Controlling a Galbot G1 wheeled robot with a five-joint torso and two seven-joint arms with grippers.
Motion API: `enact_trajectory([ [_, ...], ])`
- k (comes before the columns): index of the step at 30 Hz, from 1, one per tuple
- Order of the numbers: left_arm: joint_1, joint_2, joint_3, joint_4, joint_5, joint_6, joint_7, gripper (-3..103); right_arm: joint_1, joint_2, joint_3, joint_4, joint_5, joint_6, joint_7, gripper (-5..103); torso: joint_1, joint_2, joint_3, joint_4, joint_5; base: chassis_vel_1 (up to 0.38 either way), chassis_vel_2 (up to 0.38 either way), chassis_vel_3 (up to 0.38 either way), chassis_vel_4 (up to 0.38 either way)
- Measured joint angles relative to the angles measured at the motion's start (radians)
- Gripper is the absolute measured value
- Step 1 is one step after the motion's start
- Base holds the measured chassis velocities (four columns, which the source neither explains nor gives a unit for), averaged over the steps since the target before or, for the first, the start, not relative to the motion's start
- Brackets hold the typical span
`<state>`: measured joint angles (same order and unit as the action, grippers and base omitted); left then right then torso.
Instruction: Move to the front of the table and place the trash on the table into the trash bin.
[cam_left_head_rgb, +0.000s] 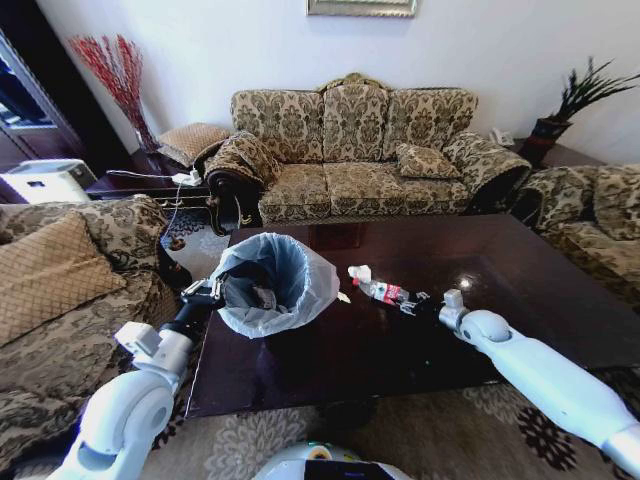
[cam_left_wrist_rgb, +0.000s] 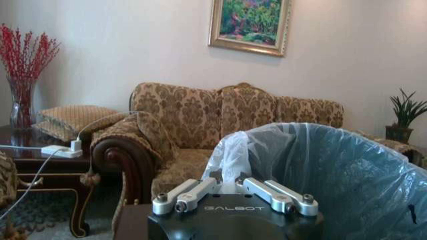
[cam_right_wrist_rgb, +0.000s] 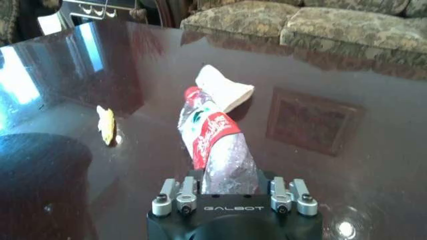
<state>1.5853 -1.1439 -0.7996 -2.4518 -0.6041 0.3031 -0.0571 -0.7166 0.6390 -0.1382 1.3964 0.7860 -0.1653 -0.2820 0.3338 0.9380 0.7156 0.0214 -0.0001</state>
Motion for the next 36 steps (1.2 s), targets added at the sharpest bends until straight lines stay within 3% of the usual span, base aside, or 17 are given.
enact_trajectory([
  [8, -0.002, -0.007, 0.003, 0.001, 0.0, -0.002, 0.0, 3, -0.026, 0.013, 0.021, 0.092, 0.036, -0.013, 0.085, 30, 0.0, 0.0, 0.0, 0.0001, 0.0, 0.0, 0.0, 0.0, 0.0],
  [10, -0.002, -0.007, 0.003, 0.001, 0.0, -0.002, 0.0, 3, -0.029, 0.013, 0.025, 0.099, 0.038, -0.013, 0.09, 30, 0.0, 0.0, 0.0, 0.0001, 0.0, 0.0, 0.0, 0.0, 0.0],
  [15, 0.002, -0.011, -0.001, 0.0, 0.001, -0.003, 0.0, 3, -0.064, 0.018, 0.109, 0.209, 0.062, -0.01, 0.151, 18, 0.0, 0.0, 0.0, -0.0004, 0.0004, 0.0, 0.0, 0.0, 0.0],
  [17, 0.008, -0.016, -0.002, -0.001, 0.003, -0.003, 0.001, 3, -0.054, 0.019, 0.17, 0.324, 0.1, -0.008, 0.221, 17, 0.0, 0.0, 0.0, -0.0001, -0.0001, 0.0, 0.0, 0.0, 0.0],
  [23, 0.0, -0.01, 0.01, 0.002, 0.01, 0.007, -0.003, 3, 0.037, -0.004, 0.219, 0.511, 0.141, -0.006, 0.272, 16, 0.0, 0.0, 0.0, 0.0, -0.0005, 0.0, 0.0, 0.0, 0.0],
  [27, -0.005, 0.01, 0.018, 0.005, 0.01, 0.033, -0.005, 3, 0.224, -0.024, 0.159, 0.764, 0.368, -0.084, 0.398, 16, 0.0, 0.0, 0.0, 0.0001, -0.0002, 0.0, 0.0, 0.0, 0.0],
  [31, -0.011, 0.025, 0.024, 0.005, 0.007, 0.046, -0.006, 3, 0.284, -0.032, 0.097, 0.896, 0.446, -0.131, 0.405, 16, 0.0, 0.0, 0.0, 0.0003, -0.0006, 0.0, 0.0, 0.0, 0.0],
  [36, -0.001, 0.047, 0.03, -0.007, 0.004, 0.059, -0.005, 3, 0.302, -0.057, -0.015, 0.984, 0.442, -0.178, 0.364, 16, 0.0, 0.0, 0.0, -0.0005, 0.0003, 0.0, 0.0, 0.0, 0.0],
])
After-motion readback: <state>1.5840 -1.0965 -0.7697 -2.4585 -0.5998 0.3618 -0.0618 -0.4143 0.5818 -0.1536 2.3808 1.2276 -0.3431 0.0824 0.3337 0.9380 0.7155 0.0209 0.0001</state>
